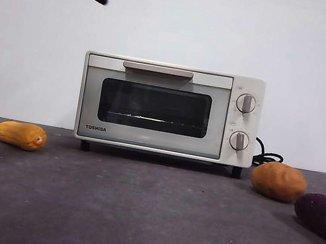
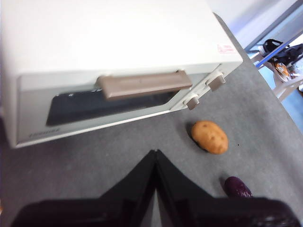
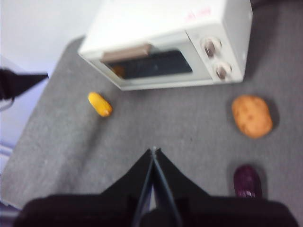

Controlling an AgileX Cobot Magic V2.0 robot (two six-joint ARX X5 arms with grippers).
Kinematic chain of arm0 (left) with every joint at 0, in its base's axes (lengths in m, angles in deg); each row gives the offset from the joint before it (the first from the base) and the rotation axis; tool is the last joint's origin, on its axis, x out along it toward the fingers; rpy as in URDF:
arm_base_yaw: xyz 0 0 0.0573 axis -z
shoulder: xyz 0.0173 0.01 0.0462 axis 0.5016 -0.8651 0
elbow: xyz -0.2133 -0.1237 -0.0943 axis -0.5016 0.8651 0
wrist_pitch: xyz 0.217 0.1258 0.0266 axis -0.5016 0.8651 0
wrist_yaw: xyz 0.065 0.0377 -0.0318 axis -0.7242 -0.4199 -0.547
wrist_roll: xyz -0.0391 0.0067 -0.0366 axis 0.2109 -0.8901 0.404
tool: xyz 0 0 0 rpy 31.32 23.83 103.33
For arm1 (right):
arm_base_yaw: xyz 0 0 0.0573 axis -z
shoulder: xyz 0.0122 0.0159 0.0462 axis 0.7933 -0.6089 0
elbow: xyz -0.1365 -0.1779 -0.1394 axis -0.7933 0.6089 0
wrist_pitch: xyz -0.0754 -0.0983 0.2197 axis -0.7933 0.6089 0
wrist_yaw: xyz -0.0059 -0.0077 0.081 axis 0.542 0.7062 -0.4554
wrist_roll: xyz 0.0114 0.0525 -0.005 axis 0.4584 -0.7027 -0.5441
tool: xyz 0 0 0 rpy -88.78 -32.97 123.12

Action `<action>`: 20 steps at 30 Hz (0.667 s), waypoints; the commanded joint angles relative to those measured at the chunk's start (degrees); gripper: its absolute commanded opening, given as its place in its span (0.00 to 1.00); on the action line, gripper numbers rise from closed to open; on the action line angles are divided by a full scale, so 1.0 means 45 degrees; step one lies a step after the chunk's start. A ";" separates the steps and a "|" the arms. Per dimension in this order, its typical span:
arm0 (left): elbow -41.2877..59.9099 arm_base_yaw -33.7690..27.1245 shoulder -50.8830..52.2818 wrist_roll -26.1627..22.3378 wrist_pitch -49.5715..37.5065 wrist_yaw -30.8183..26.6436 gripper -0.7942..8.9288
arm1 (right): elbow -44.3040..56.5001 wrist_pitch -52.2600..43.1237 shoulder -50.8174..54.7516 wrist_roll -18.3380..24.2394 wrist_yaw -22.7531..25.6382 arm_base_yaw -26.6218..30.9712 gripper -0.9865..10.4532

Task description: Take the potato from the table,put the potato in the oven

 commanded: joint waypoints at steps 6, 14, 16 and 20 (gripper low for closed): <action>-0.3099 0.0500 -0.2807 0.0053 0.0471 0.0053 0.08 | -0.0029 0.0826 -0.0743 0.0704 -0.0034 -0.0010 0.09; -0.5192 0.0811 -0.4906 0.0044 0.1273 0.0049 0.08 | -0.0029 0.0918 -0.0787 0.0743 -0.0019 -0.0010 0.09; -0.5421 0.0894 -0.5231 0.0039 0.1273 0.0034 0.08 | -0.0029 0.0923 -0.0787 0.0743 0.0000 -0.0010 0.09; -0.5761 0.1005 -0.5819 0.0044 0.1297 -0.0058 0.08 | -0.0029 0.0933 -0.0787 0.0738 0.0005 -0.0010 0.09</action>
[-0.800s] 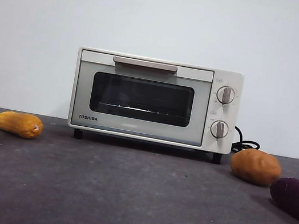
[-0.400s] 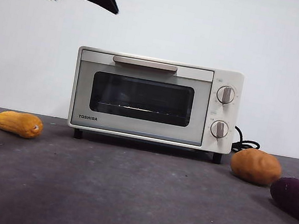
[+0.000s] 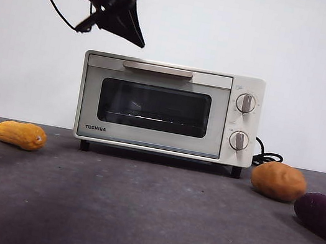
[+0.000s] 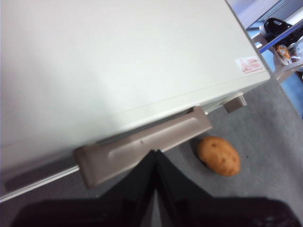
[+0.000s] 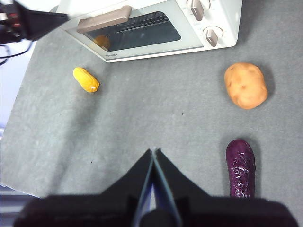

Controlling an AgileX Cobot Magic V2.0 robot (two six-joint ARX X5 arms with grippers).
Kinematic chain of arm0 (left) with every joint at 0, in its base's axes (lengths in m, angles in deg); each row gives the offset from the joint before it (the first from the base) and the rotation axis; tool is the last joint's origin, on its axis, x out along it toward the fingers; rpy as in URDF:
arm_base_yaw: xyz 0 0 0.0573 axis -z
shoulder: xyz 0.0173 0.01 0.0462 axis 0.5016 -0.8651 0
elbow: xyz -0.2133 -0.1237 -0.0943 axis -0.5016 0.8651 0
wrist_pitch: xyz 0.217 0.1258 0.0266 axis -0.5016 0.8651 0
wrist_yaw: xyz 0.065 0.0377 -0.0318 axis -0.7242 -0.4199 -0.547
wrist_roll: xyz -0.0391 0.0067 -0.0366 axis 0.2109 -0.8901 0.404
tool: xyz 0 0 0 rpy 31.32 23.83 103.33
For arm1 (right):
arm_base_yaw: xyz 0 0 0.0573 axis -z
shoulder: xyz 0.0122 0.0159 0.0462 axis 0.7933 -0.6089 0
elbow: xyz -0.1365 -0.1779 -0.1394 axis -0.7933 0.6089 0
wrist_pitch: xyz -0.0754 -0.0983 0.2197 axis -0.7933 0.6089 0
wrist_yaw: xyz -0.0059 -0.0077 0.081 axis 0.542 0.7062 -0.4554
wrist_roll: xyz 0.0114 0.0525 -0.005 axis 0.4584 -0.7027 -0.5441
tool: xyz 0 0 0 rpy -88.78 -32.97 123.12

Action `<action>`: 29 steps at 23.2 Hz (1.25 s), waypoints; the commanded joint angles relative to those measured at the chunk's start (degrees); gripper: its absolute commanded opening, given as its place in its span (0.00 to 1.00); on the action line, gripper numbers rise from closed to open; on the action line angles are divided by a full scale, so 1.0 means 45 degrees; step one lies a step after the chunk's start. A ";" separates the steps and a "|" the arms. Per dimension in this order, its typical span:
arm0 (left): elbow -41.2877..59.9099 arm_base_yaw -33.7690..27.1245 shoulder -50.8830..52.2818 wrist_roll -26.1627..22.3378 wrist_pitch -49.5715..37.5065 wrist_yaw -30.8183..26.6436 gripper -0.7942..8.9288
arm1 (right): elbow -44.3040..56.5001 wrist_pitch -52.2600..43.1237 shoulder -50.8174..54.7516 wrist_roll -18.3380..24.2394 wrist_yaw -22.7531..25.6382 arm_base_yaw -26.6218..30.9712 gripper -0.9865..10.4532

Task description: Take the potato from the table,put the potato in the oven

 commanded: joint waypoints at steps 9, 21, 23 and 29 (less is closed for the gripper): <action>-0.0097 0.0146 -0.0986 -0.0219 -0.0189 -0.1117 0.08 | -0.0029 0.0413 0.0000 0.0146 0.0005 -0.0010 0.09; -0.0097 0.0369 -0.1025 -0.0933 0.0680 -0.1365 0.08 | -0.0029 0.0641 0.0000 0.0155 0.0005 -0.0010 0.09; -0.0097 0.0442 -0.1025 -0.0986 0.0801 -0.1530 0.08 | -0.0029 0.0646 0.0000 0.0155 0.0005 -0.0010 0.09; -0.0097 0.0724 -0.1025 -0.1588 0.1530 -0.2467 0.08 | -0.0029 0.1001 0.0000 0.0418 0.0005 -0.0010 0.09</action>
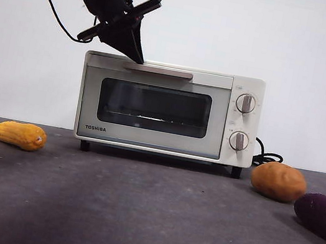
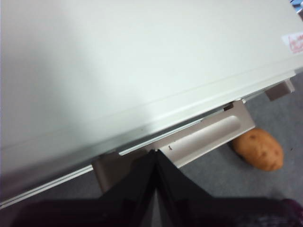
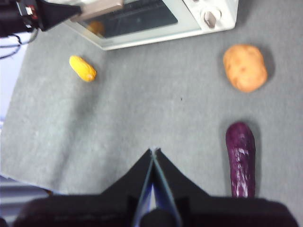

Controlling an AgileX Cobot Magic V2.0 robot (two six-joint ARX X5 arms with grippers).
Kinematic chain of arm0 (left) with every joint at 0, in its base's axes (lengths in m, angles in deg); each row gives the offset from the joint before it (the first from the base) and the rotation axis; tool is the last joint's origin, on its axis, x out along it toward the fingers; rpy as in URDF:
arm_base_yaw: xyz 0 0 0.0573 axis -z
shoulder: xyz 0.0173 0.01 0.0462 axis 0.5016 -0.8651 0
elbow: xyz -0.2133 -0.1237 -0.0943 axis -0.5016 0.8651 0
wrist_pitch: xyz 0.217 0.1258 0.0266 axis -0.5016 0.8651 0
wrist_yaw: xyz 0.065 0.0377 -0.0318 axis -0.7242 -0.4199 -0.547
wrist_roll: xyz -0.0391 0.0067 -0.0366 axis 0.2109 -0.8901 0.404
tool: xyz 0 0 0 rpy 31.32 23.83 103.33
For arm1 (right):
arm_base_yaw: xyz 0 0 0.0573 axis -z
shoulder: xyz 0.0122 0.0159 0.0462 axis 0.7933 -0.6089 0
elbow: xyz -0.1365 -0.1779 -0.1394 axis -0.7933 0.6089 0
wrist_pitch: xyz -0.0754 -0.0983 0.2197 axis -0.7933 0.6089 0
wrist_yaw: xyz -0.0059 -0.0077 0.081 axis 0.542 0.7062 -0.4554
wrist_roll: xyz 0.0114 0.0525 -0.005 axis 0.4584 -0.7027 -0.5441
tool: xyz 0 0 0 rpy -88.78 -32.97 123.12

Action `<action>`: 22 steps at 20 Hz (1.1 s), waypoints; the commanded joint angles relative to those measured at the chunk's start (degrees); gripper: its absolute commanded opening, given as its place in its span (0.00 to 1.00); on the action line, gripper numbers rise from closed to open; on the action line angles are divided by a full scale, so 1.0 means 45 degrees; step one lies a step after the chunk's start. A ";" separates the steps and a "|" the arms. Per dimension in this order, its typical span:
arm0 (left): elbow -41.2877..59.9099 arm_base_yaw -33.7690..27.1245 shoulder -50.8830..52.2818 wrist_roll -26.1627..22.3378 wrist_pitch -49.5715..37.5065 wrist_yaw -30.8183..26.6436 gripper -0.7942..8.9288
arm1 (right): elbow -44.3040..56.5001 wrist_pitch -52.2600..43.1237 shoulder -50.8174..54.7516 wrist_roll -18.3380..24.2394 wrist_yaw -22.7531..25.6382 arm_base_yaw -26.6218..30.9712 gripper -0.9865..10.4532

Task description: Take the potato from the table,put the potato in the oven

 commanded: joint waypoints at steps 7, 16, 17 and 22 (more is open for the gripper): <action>0.0282 0.0228 -0.0374 -0.1020 0.1778 -0.0971 0.08 | -0.0029 0.0408 0.0029 0.0452 0.0282 -0.0010 0.09; 0.0296 0.0243 -0.0374 -0.1030 0.2331 -0.1622 0.08 | -0.0029 0.1005 0.1030 0.0495 0.1418 -0.0010 0.09; 0.0296 0.0243 -0.0374 -0.1025 0.2322 -0.1622 0.08 | -0.0029 0.1093 0.1214 0.0495 0.1549 -0.0010 0.09; 0.0296 0.0316 -0.0374 -0.1030 0.2628 -0.1972 0.08 | -0.0029 0.1787 0.2171 0.0495 0.1758 -0.0010 0.09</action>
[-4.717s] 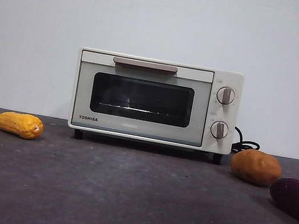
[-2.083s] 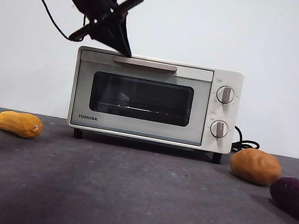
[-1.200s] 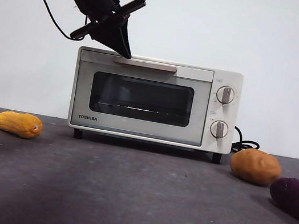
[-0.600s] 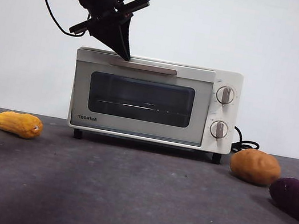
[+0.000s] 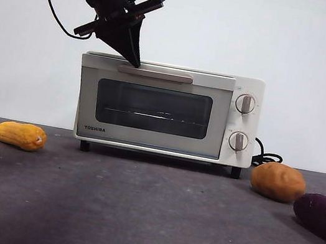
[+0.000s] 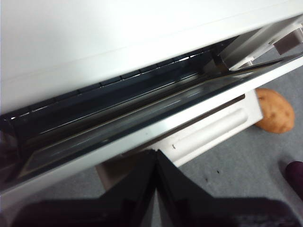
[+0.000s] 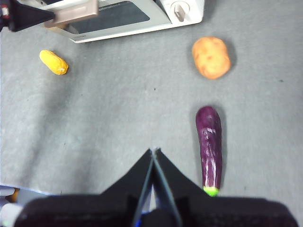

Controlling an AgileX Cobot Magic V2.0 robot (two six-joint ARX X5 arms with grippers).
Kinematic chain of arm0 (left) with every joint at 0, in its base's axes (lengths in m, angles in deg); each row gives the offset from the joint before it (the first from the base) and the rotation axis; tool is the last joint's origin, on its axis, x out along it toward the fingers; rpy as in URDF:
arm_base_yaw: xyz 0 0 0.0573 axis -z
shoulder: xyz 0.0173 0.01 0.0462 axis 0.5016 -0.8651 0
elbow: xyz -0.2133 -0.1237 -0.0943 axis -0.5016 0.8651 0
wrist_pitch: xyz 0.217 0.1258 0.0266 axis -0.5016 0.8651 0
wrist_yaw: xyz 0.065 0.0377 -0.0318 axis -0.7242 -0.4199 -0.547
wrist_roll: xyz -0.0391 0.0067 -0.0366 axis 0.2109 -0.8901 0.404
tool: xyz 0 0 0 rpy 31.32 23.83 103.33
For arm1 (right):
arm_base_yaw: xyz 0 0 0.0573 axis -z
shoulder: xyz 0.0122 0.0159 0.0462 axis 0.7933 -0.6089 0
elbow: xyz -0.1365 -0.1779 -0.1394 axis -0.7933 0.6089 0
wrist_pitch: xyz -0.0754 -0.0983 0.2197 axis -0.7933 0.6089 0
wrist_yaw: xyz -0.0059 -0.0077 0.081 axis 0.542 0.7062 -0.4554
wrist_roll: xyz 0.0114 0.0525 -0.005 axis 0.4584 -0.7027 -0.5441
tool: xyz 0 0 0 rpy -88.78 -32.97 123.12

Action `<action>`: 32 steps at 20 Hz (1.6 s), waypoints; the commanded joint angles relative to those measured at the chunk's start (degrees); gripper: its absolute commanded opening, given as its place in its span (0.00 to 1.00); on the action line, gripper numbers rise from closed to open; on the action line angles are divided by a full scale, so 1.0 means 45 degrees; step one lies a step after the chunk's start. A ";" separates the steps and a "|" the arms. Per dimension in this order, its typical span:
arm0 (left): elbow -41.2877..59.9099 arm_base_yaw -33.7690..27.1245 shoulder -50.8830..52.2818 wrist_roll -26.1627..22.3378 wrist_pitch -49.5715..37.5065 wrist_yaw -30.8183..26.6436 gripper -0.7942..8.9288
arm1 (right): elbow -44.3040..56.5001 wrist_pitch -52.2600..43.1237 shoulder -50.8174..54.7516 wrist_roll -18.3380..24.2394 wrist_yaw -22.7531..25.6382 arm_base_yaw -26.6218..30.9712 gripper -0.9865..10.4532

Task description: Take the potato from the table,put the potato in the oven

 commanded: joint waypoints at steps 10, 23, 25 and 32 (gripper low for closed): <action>0.0427 0.0447 -0.0627 -0.0457 0.1117 -0.1681 0.08 | -0.0029 0.0869 0.1885 0.0087 0.0053 -0.0005 0.09; 0.0437 0.1676 -0.1559 -0.0452 0.1773 -0.2846 0.08 | -0.0029 0.1122 0.2492 0.0058 0.0049 -0.0005 0.09; 0.0437 0.1797 -0.1569 -0.0457 0.1700 -0.3002 0.08 | -0.0029 0.1122 0.2492 0.0063 0.0053 -0.0005 0.09; 0.0491 0.1860 -0.1574 -0.0427 0.2040 -0.3283 0.08 | -0.0029 0.1122 0.2487 0.0102 0.0384 -0.0005 0.09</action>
